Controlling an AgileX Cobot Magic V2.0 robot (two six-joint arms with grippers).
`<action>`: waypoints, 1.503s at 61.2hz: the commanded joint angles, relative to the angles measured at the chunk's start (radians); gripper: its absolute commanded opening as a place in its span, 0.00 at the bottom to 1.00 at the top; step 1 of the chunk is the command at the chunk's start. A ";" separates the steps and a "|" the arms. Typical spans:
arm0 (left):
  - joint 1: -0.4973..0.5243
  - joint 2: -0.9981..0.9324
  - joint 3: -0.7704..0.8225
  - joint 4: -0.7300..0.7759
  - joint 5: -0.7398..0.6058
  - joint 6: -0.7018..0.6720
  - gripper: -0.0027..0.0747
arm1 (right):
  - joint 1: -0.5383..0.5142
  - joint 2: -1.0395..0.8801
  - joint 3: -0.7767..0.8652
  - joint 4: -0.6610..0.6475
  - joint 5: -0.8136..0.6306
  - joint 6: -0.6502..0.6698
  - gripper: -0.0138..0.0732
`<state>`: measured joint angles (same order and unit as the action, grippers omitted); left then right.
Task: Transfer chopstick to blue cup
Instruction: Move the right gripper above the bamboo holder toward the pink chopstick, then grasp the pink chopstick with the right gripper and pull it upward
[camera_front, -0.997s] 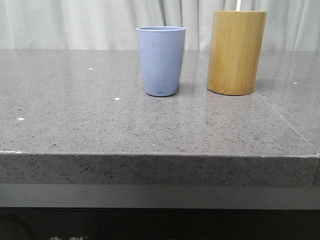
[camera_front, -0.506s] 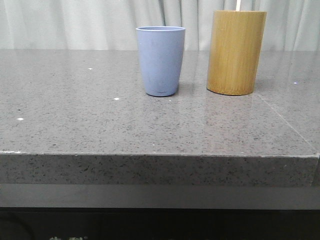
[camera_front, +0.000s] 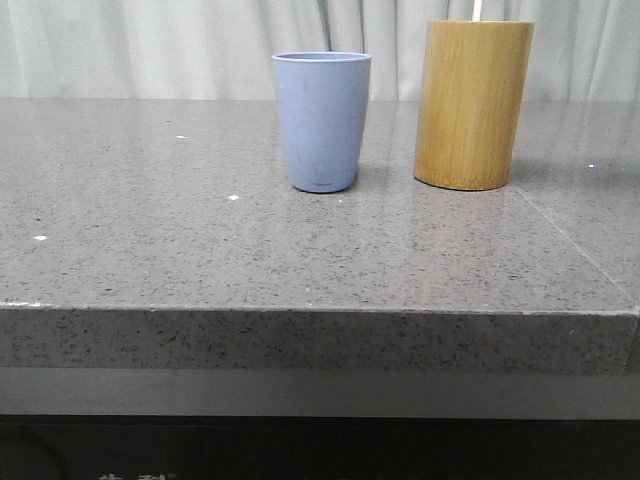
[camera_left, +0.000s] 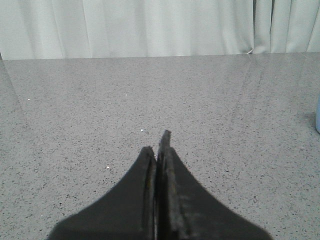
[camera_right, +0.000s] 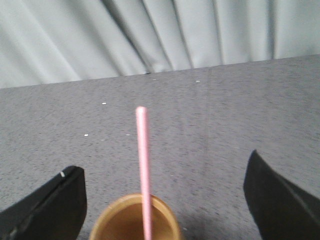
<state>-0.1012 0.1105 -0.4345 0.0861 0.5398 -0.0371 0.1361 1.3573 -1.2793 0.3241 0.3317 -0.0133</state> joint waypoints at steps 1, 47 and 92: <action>0.000 0.010 -0.025 -0.007 -0.083 -0.010 0.01 | 0.027 0.032 -0.090 0.011 -0.067 -0.008 0.90; 0.000 0.010 -0.025 -0.007 -0.083 -0.010 0.01 | 0.052 0.273 -0.251 0.011 -0.119 -0.008 0.48; 0.000 0.010 -0.025 -0.007 -0.083 -0.010 0.01 | 0.052 0.239 -0.251 -0.003 -0.143 -0.008 0.20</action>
<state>-0.1012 0.1105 -0.4345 0.0840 0.5398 -0.0379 0.1910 1.6691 -1.4941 0.3263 0.2719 -0.0133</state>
